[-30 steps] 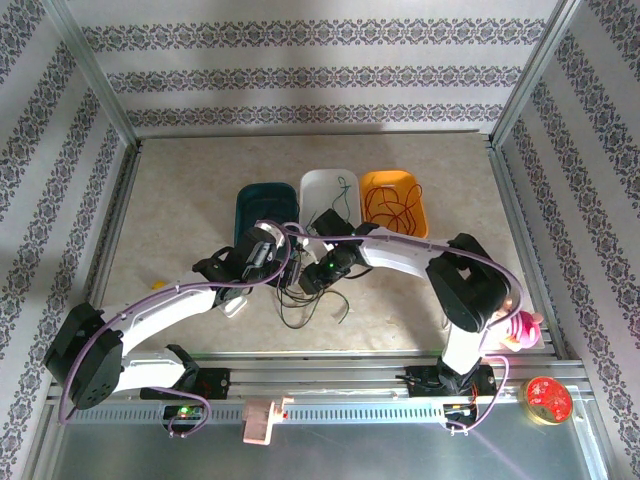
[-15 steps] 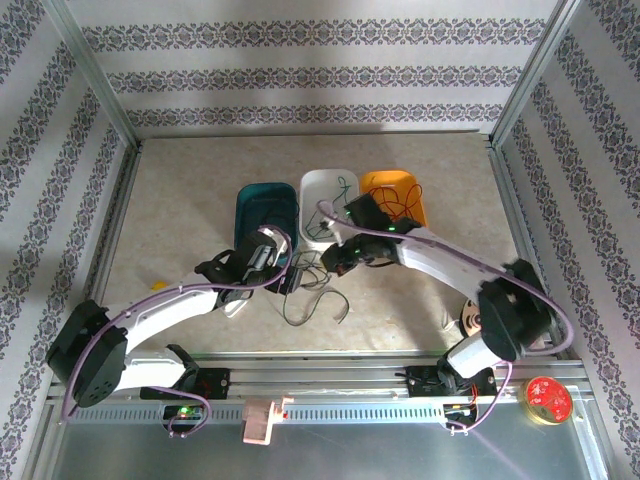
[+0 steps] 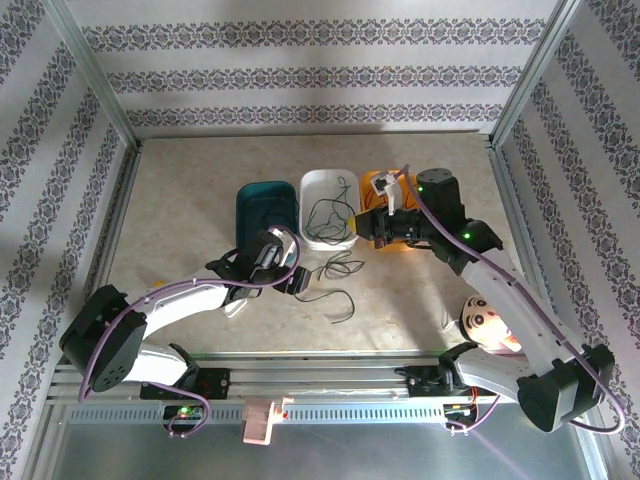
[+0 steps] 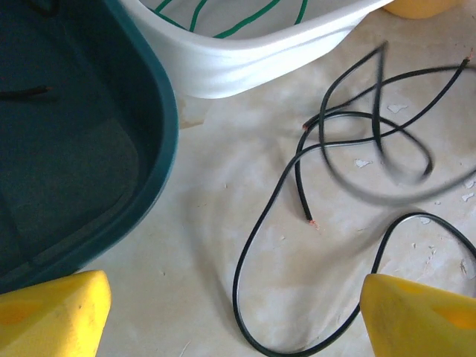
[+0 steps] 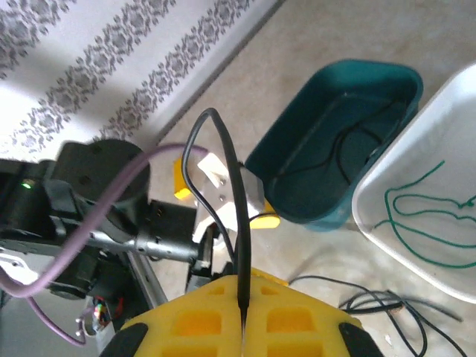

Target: Untangle the cables

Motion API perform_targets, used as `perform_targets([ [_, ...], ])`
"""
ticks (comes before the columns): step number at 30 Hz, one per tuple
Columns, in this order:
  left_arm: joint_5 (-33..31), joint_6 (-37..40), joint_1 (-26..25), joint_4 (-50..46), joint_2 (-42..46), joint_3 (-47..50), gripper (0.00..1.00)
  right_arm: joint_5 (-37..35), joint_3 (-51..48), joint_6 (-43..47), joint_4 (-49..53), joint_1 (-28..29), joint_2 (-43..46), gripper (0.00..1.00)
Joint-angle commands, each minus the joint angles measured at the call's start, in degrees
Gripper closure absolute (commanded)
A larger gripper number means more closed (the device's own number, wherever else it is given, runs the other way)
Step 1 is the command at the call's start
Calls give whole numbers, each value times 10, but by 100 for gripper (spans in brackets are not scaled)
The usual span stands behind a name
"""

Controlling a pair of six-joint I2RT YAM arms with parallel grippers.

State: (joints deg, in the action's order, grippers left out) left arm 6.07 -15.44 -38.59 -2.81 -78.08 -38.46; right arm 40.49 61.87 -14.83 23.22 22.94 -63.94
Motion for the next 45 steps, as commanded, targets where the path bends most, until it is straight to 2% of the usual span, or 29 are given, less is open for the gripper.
perform_targets([
  [1,7,-10,-6,30,1,12,14,20,31,-22,-27,-5,21,100],
  [3,-17,-20,-8,43,18,24,14,12,36,-34,-43,-4,22,100],
  [6,-120,-57,-7,54,65,45,11,-10,42,-55,-75,3,8,100],
  [8,-224,-95,-7,42,113,53,10,-30,48,-59,-95,17,-12,100],
  [9,-296,-129,-7,15,140,51,9,-37,53,-59,-104,28,-26,100],
  [12,-500,-256,-4,-134,207,20,7,-63,80,-45,-119,68,-85,100],
  [13,-541,-300,1,-189,225,8,7,-70,94,-40,-122,80,-109,100],
  [15,-576,-338,11,-253,248,-12,6,-80,120,-33,-132,99,-157,100],
  [19,-589,-319,18,-278,257,-32,6,-127,178,-10,-133,121,-258,100],
  [22,-571,-308,19,-273,249,-34,6,-172,205,-8,-140,129,-331,100],
  [25,-537,-292,19,-248,234,-28,6,-184,238,-22,-136,136,-408,100],
  [26,-521,-276,19,-228,227,-25,6,-176,247,-27,-134,138,-433,95],
  [28,-485,-243,19,-187,214,-20,6,-168,270,-40,-109,137,-464,68],
  [29,-459,-221,19,-162,205,-20,6,-179,271,-51,-103,136,-466,58],
  [31,-409,-190,19,-127,185,-23,6,-211,250,-63,-113,132,-445,48],
  [33,-359,-166,19,-97,162,-28,6,-251,223,-62,-119,126,-413,44],
  [39,-157,-78,-3,-4,80,-48,6,-325,96,-59,-120,101,-283,43],
  [45,44,-22,-35,12,-38,-102,8,-368,-51,-92,-119,34,-144,43],
])
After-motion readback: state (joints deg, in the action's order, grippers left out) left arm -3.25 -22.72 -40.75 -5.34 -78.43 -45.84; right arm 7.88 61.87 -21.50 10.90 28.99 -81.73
